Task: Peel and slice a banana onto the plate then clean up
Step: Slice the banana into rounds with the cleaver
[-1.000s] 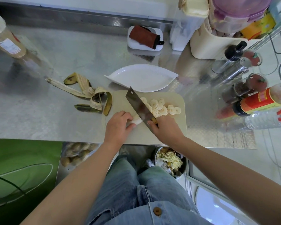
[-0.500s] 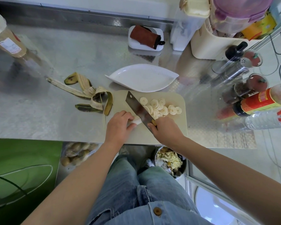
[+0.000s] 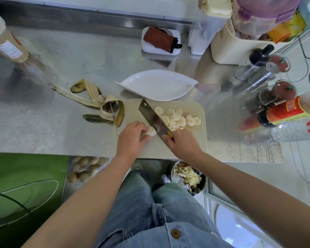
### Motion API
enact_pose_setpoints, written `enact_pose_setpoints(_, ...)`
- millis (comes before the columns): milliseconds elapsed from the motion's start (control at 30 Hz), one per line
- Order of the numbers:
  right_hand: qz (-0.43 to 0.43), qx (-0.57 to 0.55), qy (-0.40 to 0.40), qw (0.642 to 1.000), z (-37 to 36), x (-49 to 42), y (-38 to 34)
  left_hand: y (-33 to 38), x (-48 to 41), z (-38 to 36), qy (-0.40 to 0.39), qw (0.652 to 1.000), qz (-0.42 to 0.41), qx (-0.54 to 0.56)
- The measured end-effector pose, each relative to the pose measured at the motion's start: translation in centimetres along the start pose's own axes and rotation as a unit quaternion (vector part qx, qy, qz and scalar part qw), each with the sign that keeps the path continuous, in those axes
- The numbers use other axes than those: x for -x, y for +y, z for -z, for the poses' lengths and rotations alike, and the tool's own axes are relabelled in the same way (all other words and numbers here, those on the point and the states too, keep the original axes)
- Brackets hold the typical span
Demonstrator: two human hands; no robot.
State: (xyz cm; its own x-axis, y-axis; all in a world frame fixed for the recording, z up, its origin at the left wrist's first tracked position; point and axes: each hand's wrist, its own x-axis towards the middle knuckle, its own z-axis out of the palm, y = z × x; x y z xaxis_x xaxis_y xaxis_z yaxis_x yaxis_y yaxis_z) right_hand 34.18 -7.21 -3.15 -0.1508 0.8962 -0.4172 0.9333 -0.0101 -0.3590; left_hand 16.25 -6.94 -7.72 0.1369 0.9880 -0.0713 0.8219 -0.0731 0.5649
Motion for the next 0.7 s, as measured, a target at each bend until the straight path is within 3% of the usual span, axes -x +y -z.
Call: enact_pose_setpoints(700,-0.005,0.01,-0.013,1.0,-0.8,-0.1,-0.5,0.1,0.0,-0.2,0.008,1.0,0.009,-0.001)
